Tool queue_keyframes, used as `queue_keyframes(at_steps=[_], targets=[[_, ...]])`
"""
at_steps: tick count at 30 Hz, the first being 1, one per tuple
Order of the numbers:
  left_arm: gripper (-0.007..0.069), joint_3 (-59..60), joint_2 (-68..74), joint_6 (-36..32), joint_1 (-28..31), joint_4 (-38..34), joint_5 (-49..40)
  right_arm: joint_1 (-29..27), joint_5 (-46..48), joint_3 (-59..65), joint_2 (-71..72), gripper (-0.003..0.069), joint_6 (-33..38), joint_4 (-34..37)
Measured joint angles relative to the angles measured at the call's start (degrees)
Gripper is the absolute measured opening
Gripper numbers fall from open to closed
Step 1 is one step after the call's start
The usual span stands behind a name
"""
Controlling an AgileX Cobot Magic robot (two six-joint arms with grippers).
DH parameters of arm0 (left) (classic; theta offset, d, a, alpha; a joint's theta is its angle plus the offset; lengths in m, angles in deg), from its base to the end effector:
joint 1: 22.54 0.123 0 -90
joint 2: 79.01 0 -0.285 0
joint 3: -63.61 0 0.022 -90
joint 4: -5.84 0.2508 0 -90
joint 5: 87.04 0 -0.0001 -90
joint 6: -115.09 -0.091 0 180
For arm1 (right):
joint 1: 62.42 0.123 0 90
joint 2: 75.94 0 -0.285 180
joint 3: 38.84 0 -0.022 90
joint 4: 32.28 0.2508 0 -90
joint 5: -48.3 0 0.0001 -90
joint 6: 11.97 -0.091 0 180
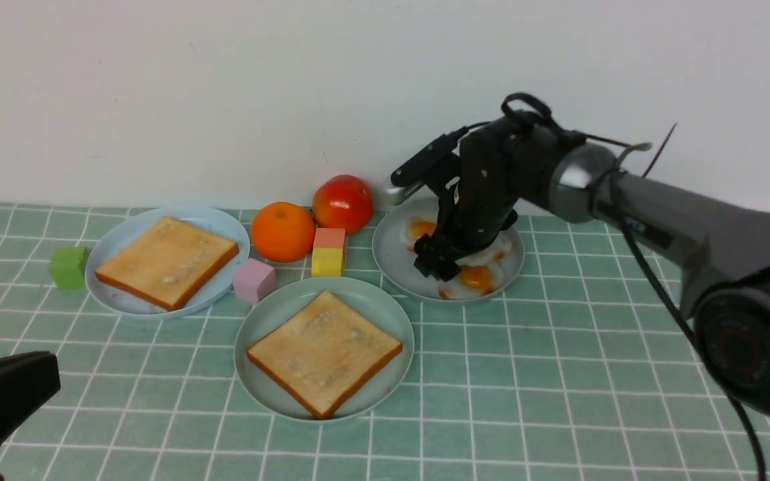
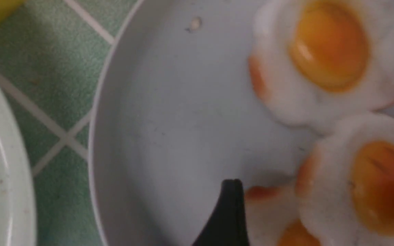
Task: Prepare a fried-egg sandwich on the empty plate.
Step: Use the right arm to grab a fried egg
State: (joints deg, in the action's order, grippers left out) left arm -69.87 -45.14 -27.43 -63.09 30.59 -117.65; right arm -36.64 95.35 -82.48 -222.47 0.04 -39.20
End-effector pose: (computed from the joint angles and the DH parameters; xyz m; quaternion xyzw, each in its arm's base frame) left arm 0.0819 -0.0445 0.3169 0.1117 0.8023 -0.1972 0.5522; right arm 0.4832 0.2245 0.1673 -0.3389 0.9029 -0.0219 0.2634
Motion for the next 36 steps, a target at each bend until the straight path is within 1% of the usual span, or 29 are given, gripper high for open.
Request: queue_keyframes(at_steps=[3,5,8,14,15,17,19,20,22,23,27,32,36], targets=[[-0.0013,0.0,0.0,0.1,0.0,0.0,0.0,0.0,-1.2,-0.2,-0.7,0.0631,0.0,-0.8],[-0.0013,0.0,0.0,0.2,0.0,-0.5,0.0,0.1,-2.3,-0.4,-1.2,0.0602,-0.2,-2.4],[-0.0013,0.0,0.0,0.2,0.0,-1.6,0.0,0.1,-2.5,-0.5,-1.3,0.0582,-0.3,-2.8],[-0.0013,0.0,0.0,0.2,0.0,-2.6,0.0,0.1,-2.7,-0.6,-1.4,0.0493,-0.3,-5.0],[-0.0013,0.0,0.0,0.2,0.0,-2.6,0.0,0.1,-3.0,-0.6,-1.4,0.0444,-0.3,-6.0],[-0.0013,0.0,0.0,0.2,0.0,-2.6,0.0,0.1,-3.1,-0.6,-1.4,0.0377,-0.3,-6.9],[-0.0013,0.0,0.0,0.2,0.0,-2.6,0.0,0.1,-3.3,-0.6,-1.4,0.0281,-0.3,-7.3],[-0.0013,0.0,0.0,0.2,0.0,-2.6,0.0,0.2,-3.3,-0.6,-1.4,0.0272,-0.3,-7.4],[-0.0013,0.0,0.0,0.2,0.0,-2.6,0.0,0.4,-3.3,-0.6,-1.4,0.0161,-0.3,-7.6],[-0.0013,0.0,0.0,0.2,0.0,-2.5,0.0,0.5,-3.2,-0.6,-1.4,0.0146,-0.3,-7.9],[-0.0013,0.0,0.0,0.2,0.0,-2.3,-0.3,0.9,-2.5,-0.6,-0.4,0.0137,-0.3,-8.8],[-0.0013,0.0,0.0,0.2,0.0,-1.2,-3.3,2.5,1.3,-0.6,4.0,0.0071,-0.3,-10.3],[-0.0013,0.0,0.0,0.2,0.0,-0.3,-6.1,5.2,6.2,-0.5,9.8,0.0071,-0.5,-8.7]])
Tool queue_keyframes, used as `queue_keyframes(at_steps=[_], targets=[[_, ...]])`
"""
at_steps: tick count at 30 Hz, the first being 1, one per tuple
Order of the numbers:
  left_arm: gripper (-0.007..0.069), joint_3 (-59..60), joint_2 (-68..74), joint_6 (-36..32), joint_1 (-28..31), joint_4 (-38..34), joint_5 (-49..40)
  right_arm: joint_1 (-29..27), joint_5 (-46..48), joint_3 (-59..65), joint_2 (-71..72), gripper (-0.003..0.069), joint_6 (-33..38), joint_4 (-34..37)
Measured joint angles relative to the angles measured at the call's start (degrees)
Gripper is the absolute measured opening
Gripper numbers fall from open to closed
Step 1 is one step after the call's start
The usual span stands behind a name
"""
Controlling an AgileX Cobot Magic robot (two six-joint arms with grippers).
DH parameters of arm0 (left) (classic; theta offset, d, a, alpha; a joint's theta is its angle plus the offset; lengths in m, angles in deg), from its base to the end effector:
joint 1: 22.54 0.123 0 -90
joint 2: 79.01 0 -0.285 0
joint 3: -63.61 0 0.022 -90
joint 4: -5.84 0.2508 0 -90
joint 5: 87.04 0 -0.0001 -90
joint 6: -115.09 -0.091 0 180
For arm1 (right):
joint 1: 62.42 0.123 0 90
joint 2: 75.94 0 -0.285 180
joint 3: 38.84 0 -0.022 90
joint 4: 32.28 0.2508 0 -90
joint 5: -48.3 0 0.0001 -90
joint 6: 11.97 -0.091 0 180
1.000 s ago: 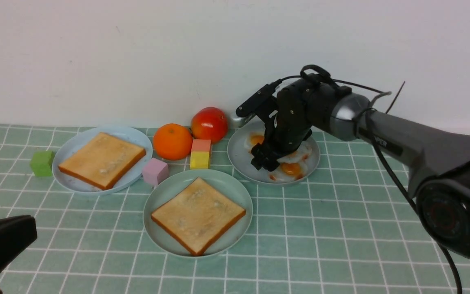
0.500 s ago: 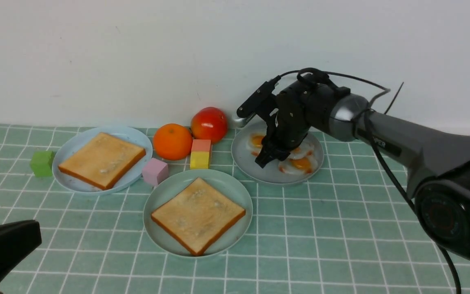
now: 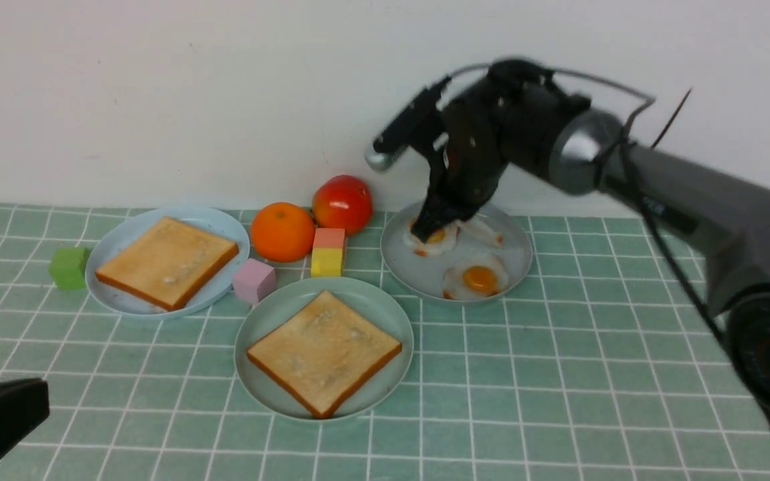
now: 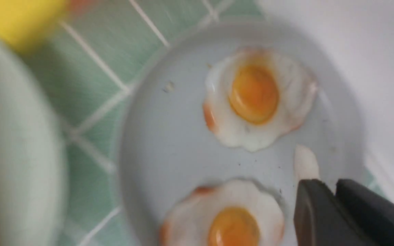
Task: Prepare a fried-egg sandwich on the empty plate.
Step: Use the right arm to grab a fried egg, then use the right arm to place the fried egg on the slice of bread in the middle
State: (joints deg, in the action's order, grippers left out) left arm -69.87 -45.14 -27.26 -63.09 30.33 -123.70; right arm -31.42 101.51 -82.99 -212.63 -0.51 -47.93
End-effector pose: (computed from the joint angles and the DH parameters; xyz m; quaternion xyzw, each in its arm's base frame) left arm 0.0809 -0.0395 0.3087 0.1001 0.8312 -0.1690 0.5201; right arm 0.4474 0.2459 0.2568 -0.3855 0.8659 -0.0768 0.3092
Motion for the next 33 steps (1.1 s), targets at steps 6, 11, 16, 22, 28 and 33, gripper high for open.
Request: queue_keyframes(at_steps=[6,11,16,22,28,33], targets=[[-0.0013,0.0,0.0,3.2,0.0,3.4,-2.6,6.8,7.0,2.1,8.6,0.0071,-0.6,5.7],[-0.0013,0.0,0.0,7.1,0.0,7.0,-2.7,13.5,4.2,8.3,11.2,0.0071,-2.4,7.6],[-0.0013,0.0,0.0,8.1,0.0,7.4,-2.6,17.1,-5.0,13.8,8.5,0.0071,-6.3,7.5],[-0.0013,0.0,0.0,8.1,0.0,7.6,-2.4,17.1,-7.5,14.0,6.6,0.0071,-12.2,1.1],[-0.0013,0.0,0.0,8.1,0.0,7.6,-1.4,17.1,-9.0,14.0,4.5,0.0071,-12.7,0.3],[-0.0013,0.0,0.0,8.1,0.0,7.5,-1.4,17.1,-10.3,14.0,3.7,0.0071,-13.6,0.0]])
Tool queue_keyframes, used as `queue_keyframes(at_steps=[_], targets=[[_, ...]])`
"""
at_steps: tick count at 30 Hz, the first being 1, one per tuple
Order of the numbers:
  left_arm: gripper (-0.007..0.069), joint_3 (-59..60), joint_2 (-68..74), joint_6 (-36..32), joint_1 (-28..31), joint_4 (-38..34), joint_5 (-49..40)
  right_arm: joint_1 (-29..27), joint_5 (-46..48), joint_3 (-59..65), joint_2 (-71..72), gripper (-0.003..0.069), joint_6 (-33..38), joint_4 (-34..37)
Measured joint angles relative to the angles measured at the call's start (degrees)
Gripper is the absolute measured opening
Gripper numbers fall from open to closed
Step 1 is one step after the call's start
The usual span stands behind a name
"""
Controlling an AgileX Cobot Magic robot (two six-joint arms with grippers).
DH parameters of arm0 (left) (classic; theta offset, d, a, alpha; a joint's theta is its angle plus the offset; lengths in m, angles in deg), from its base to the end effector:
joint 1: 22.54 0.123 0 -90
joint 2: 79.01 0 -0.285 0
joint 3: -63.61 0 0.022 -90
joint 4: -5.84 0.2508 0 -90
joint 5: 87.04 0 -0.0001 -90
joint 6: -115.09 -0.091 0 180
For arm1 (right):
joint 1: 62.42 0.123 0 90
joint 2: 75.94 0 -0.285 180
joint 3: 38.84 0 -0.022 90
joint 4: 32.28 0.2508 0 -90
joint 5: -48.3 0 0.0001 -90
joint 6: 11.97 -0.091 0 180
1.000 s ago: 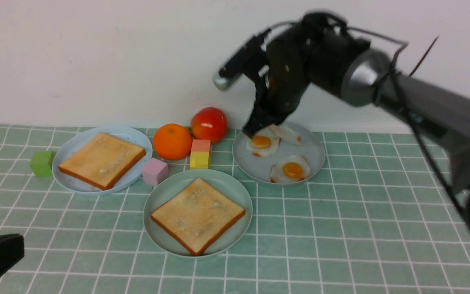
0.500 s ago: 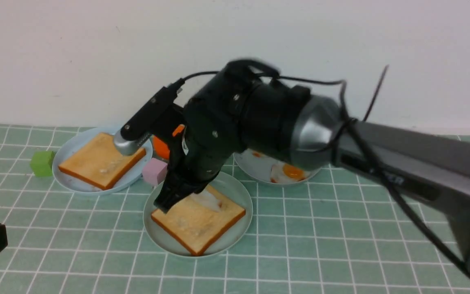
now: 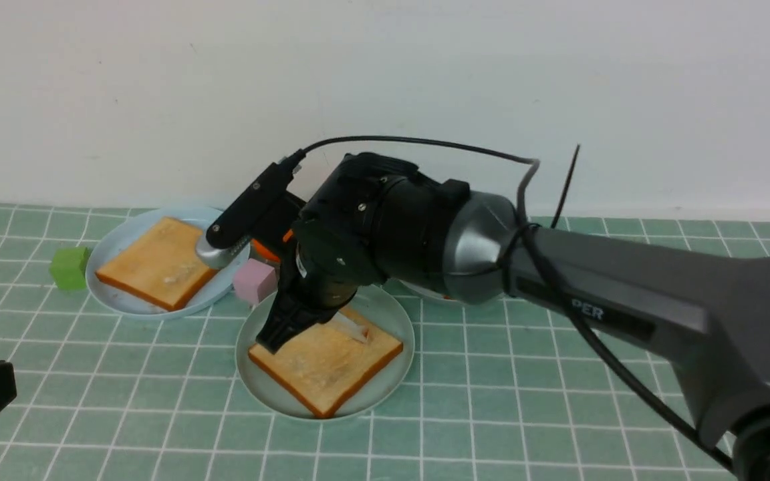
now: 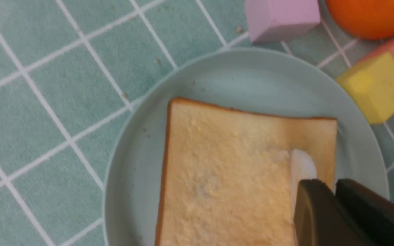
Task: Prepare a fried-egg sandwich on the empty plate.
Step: Use the right arm to place the fried egg on the slice of bread in the middle, then use the left arm to grab a slice of bread
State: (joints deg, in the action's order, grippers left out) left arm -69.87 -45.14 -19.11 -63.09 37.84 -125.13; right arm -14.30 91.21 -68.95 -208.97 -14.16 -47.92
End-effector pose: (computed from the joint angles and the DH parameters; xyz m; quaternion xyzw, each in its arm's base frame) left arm 0.0843 -0.0329 0.3103 0.0615 0.8297 -0.1489 0.5344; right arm 0.3432 0.3577 0.2236 -0.4321 0.8454 0.0171 0.3135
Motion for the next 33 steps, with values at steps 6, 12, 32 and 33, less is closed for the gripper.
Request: queue_keyframes(at_steps=[6,12,32,33], targets=[[-0.0012,0.0,0.0,0.0,0.0,-0.1,0.0,0.0,-0.8,0.0,-0.1,0.0174,-3.7,0.6],[-0.0005,0.0,0.0,0.0,0.0,-0.2,0.0,1.2,1.8,0.0,0.3,0.0463,-4.0,4.0],[-0.0013,-10.8,27.8,-9.0,1.0,-7.3,0.1,3.9,27.8,6.6,30.8,0.0076,-4.0,-0.8],[-0.0013,-11.2,28.5,-9.3,1.2,-7.4,0.0,3.9,27.8,7.4,31.8,0.0068,-4.1,-0.7]])
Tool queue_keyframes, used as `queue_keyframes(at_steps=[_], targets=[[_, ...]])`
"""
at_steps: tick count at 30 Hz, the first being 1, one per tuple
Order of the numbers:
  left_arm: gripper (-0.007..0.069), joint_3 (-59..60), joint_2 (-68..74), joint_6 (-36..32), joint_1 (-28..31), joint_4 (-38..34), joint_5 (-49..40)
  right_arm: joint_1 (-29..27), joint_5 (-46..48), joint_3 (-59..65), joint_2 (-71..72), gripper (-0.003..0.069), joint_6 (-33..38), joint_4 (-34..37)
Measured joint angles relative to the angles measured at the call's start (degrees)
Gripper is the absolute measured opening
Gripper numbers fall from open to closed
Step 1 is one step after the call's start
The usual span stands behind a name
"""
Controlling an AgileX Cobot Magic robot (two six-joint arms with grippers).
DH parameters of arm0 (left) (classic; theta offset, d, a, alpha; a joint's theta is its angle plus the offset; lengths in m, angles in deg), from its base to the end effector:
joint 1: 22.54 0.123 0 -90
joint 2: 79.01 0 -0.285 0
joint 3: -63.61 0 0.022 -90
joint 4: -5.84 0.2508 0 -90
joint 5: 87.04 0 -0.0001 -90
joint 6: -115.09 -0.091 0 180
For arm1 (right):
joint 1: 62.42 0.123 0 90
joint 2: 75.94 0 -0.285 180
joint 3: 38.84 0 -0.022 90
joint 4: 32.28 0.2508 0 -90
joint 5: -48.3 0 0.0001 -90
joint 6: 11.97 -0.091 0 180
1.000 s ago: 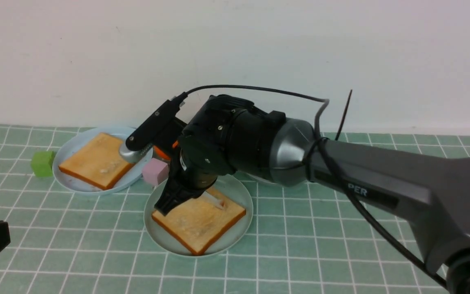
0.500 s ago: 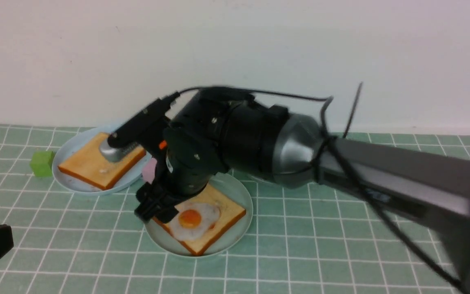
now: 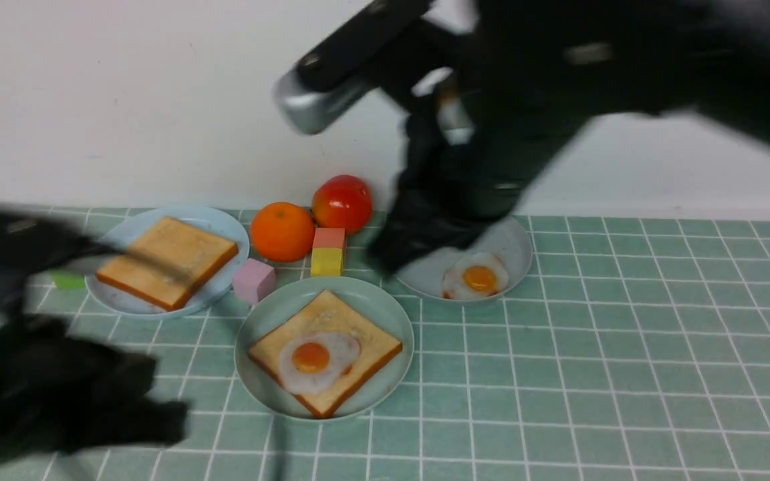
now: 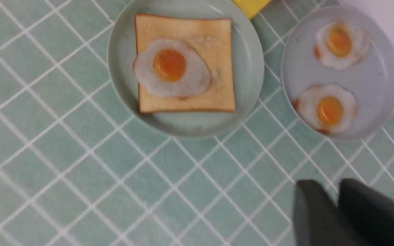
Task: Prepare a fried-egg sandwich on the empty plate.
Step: Use the left arm to grab a slice of bread
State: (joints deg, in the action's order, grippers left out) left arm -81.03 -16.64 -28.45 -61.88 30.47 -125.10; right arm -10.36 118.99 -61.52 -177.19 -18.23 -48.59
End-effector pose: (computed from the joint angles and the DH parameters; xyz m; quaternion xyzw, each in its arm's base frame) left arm 0.1567 -0.0981 0.3033 0.1288 0.9022 -0.0798 0.4038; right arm 0.2298 0.2555 0.3989 -0.3804 0.8755 0.0043 0.2981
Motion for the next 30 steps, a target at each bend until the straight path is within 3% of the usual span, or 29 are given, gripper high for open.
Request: queue_keyframes(at_steps=[3,11,16,19,22,23,24,26,30], targets=[[-0.0013,-6.4,11.7,-10.0,7.5,-5.5,0.4,0.0,0.8,9.0,10.0,-0.0012,-3.5,0.0],[-0.0013,-20.1,32.7,-37.7,28.2,-28.0,2.9,0.0,1.1,23.5,26.0,-0.0011,-7.0,1.2],[0.0,-30.3,44.9,-48.5,33.0,-30.6,4.1,0.0,1.2,28.7,33.1,-0.0008,-7.2,3.9],[0.0054,-34.8,49.4,-52.1,33.1,-29.5,5.0,0.0,1.4,29.8,35.7,-0.0003,-8.1,5.0],[0.0171,-39.1,54.4,-53.7,33.1,-27.2,5.8,0.0,1.5,30.0,37.9,0.0,-9.9,5.6],[0.0171,-39.4,54.7,-53.8,33.1,-27.0,5.8,0.0,1.5,30.0,38.1,0.0,-10.0,5.7],[0.0246,-40.6,56.9,-53.7,33.1,-25.7,6.3,0.0,1.5,30.0,39.0,0.0001,-10.6,6.2],[0.0319,-41.2,59.3,-53.7,33.1,-24.1,7.4,0.0,1.5,30.0,40.0,0.0002,-11.1,7.0],[0.0395,-41.2,63.0,-53.7,33.1,-22.8,8.7,0.0,1.6,30.0,41.3,0.0004,-11.7,8.2]])
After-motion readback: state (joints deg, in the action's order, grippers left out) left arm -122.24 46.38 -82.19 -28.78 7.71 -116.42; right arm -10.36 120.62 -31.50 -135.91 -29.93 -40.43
